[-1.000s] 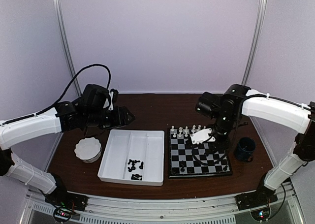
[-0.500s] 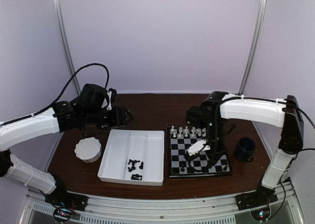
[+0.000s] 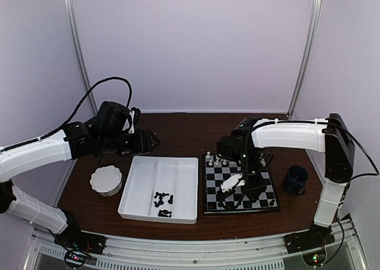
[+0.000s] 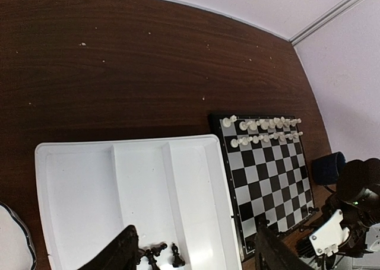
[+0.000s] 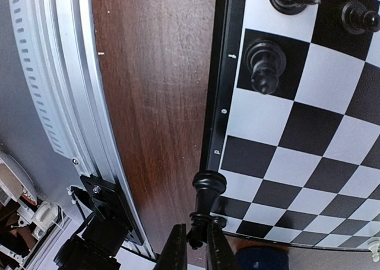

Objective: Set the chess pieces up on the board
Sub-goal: Place the queen at d8.

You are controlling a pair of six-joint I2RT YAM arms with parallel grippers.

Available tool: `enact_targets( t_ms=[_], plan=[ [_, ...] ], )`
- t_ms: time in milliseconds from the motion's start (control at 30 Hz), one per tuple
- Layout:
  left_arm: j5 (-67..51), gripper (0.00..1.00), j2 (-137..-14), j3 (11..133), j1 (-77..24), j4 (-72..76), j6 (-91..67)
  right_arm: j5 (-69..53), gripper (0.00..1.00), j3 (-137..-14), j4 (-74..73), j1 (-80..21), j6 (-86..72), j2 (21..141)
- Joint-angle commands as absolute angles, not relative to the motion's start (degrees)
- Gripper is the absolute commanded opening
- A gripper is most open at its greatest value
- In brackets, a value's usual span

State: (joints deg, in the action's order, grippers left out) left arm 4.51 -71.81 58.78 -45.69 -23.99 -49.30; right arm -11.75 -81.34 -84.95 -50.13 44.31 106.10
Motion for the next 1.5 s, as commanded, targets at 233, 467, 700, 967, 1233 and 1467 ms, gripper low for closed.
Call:
enact_targets(
  t_ms=[233,467,700,967,1233,1467],
  plan=[
    [5.1,0.67,-71.6,59.0,-45.3,-22.8,-48.7,-7.5,0.05,-82.4,-82.1,-50.7,42.5,109.3],
    [4.8,0.67,-72.5,58.7,-45.4,-22.3,-48.8,-6.8,0.05,-81.9,-81.5,-50.6,42.0,109.9],
    [4.4,0.67,-73.2,58.8,-45.3,-22.0,-48.8,-6.9,0.08,-81.2,-81.3,-50.6,42.0,110.3],
    [4.2,0.67,-73.3,58.6,-45.3,-22.0,-48.8,-7.0,0.08,-80.8,-81.8,-50.8,42.0,111.1],
    [4.0,0.67,-73.5,58.4,-45.3,-22.1,-48.9,-6.4,0.15,-80.6,-81.7,-51.0,41.7,111.0],
    [4.1,0.67,-73.5,58.2,-45.3,-22.1,-48.8,-7.2,0.24,-81.4,-82.3,-51.0,41.4,108.5]
  ],
)
